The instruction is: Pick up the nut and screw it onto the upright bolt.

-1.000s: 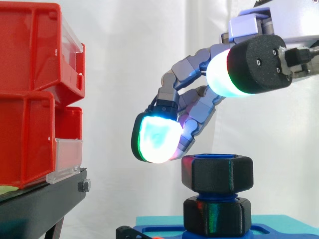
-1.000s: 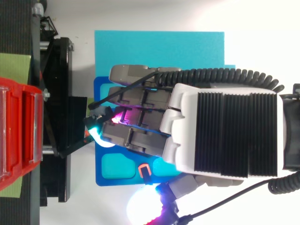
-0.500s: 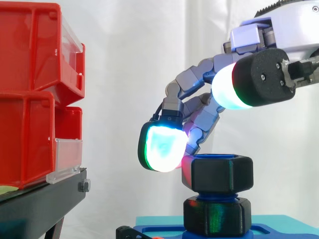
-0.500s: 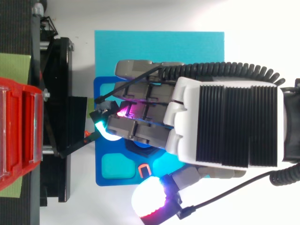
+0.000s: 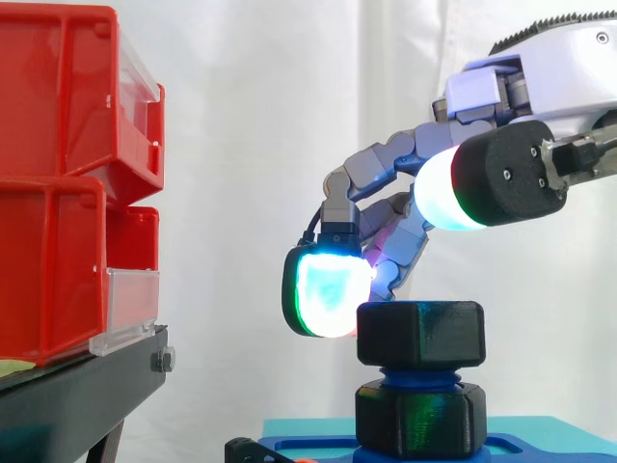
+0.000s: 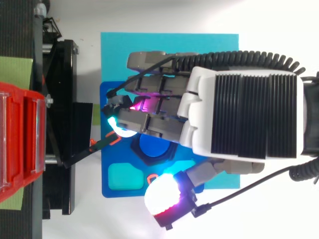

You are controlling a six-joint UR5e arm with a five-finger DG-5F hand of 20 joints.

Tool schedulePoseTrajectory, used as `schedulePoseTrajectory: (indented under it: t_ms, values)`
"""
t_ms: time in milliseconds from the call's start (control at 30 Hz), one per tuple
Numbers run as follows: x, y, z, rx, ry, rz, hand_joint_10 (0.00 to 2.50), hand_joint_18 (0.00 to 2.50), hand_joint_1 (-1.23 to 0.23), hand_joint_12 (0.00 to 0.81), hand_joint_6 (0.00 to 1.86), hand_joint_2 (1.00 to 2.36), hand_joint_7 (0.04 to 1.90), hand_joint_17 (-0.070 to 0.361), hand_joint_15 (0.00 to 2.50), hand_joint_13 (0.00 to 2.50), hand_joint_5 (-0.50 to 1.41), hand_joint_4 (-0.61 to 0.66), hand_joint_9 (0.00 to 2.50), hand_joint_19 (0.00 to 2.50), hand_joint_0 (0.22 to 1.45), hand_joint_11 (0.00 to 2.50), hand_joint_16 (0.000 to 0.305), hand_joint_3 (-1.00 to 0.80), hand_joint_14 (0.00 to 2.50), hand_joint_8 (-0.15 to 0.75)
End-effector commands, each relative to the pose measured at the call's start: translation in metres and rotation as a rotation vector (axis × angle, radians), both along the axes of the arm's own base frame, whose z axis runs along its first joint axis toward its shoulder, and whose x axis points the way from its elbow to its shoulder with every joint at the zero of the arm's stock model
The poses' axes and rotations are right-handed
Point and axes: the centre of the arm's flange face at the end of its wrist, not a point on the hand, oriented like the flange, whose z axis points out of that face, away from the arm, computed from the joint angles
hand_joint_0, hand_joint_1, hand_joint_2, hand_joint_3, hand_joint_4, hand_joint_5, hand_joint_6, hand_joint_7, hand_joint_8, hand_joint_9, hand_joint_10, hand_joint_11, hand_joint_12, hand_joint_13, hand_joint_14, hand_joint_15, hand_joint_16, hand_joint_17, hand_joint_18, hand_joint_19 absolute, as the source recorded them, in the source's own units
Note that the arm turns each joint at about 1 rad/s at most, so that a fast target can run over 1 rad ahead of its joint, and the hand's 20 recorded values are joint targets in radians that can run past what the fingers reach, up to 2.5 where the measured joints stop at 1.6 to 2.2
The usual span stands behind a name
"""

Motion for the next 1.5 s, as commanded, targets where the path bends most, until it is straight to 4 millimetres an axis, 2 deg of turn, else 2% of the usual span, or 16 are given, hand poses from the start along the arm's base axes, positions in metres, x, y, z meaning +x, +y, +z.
schedulePoseTrajectory:
  t_ms: [0, 300, 500, 667, 900, 967, 1100, 1233, 1467]
  values:
    - [0.000, -0.004, 0.000, -0.002, 0.002, -0.005, 0.00, 0.34, -0.20, 0.240, 0.50, 1.00, 1.31, 0.049, 0.00, 0.66, -0.06, 0.19, 0.73, 0.00, 0.52, 0.00, 0.022, -0.50, 0.00, 0.248]
    - [-0.003, -0.021, -0.002, -0.007, 0.025, -0.019, 0.00, 0.36, -0.20, 0.232, 0.50, 1.00, 1.50, 0.046, 0.00, 0.69, -0.03, 0.15, 0.78, 0.00, 0.52, 0.00, 0.020, -0.50, 0.00, 0.252]
    - [-0.004, -0.028, -0.001, -0.005, 0.024, -0.012, 0.00, 0.37, -0.20, 0.227, 0.50, 1.00, 1.54, 0.044, 0.00, 0.70, -0.01, 0.15, 0.84, 0.00, 0.52, 0.00, 0.020, -0.50, 0.00, 0.262]
    - [-0.004, -0.032, -0.001, -0.004, 0.019, -0.015, 0.00, 0.39, -0.19, 0.221, 0.55, 1.00, 1.43, 0.042, 0.00, 0.72, -0.01, 0.17, 0.87, 0.00, 0.53, 0.00, 0.019, -0.50, 0.00, 0.266]
    - [-0.004, -0.034, 0.000, -0.002, 0.015, -0.009, 0.00, 0.39, -0.20, 0.220, 0.50, 1.00, 1.56, 0.041, 0.00, 0.73, -0.02, 0.16, 0.88, 0.00, 0.53, 0.00, 0.018, -0.50, 0.00, 0.265]
    - [-0.002, -0.035, 0.001, 0.000, 0.001, -0.009, 0.00, 0.39, -0.20, 0.221, 0.50, 1.00, 1.51, 0.041, 0.00, 0.73, -0.04, 0.17, 0.88, 0.00, 0.53, 0.00, 0.018, -0.50, 0.00, 0.268]
    - [0.002, -0.034, 0.003, 0.004, -0.029, -0.008, 0.00, 0.39, -0.20, 0.221, 0.50, 1.00, 1.21, 0.040, 0.00, 0.74, -0.08, 0.24, 0.88, 0.00, 0.53, 0.00, 0.018, -0.50, 0.00, 0.270]
    - [0.003, -0.032, 0.005, 0.002, -0.043, -0.006, 0.00, 0.39, -0.20, 0.223, 0.50, 1.00, 1.05, 0.040, 0.00, 0.74, -0.10, 0.27, 0.88, 0.00, 0.52, 0.00, 0.018, -0.50, 0.00, 0.266]
    - [0.009, -0.018, 0.009, -0.002, -0.094, 0.007, 0.00, 0.39, -0.19, 0.223, 0.50, 1.00, 0.90, 0.041, 0.00, 0.73, -0.11, 0.26, 0.87, 0.00, 0.52, 0.00, 0.018, -0.50, 0.00, 0.256]
